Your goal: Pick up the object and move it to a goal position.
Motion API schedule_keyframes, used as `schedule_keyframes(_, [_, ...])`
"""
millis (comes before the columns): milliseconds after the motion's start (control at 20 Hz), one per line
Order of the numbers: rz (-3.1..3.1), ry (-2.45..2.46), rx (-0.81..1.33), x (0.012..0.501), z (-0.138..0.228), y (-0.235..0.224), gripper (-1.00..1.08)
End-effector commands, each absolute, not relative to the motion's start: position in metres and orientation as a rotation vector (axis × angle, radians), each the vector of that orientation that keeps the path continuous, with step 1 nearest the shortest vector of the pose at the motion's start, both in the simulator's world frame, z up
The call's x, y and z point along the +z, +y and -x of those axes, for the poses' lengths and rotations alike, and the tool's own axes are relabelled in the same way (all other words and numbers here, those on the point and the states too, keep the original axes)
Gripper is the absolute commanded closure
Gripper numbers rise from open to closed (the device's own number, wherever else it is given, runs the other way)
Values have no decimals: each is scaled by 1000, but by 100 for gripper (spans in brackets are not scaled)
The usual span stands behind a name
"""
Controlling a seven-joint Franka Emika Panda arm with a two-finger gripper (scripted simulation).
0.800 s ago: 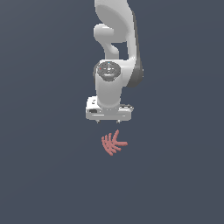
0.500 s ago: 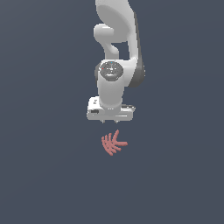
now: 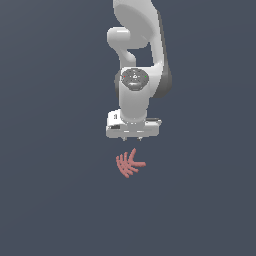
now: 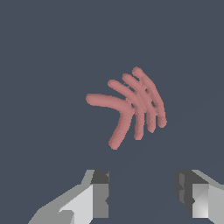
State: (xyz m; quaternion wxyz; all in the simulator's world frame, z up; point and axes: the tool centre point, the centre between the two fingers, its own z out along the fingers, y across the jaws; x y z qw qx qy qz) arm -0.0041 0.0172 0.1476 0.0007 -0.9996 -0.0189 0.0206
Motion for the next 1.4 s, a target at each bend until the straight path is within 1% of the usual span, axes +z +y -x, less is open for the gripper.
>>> schedule_keyframes(0, [3122, -51, 58, 146, 4, 20, -20])
schedule_keyframes(800, [2916, 79, -53, 130, -6, 47, -20])
schedule_keyframes(1350, [2780, 213, -161, 119, -15, 57, -20])
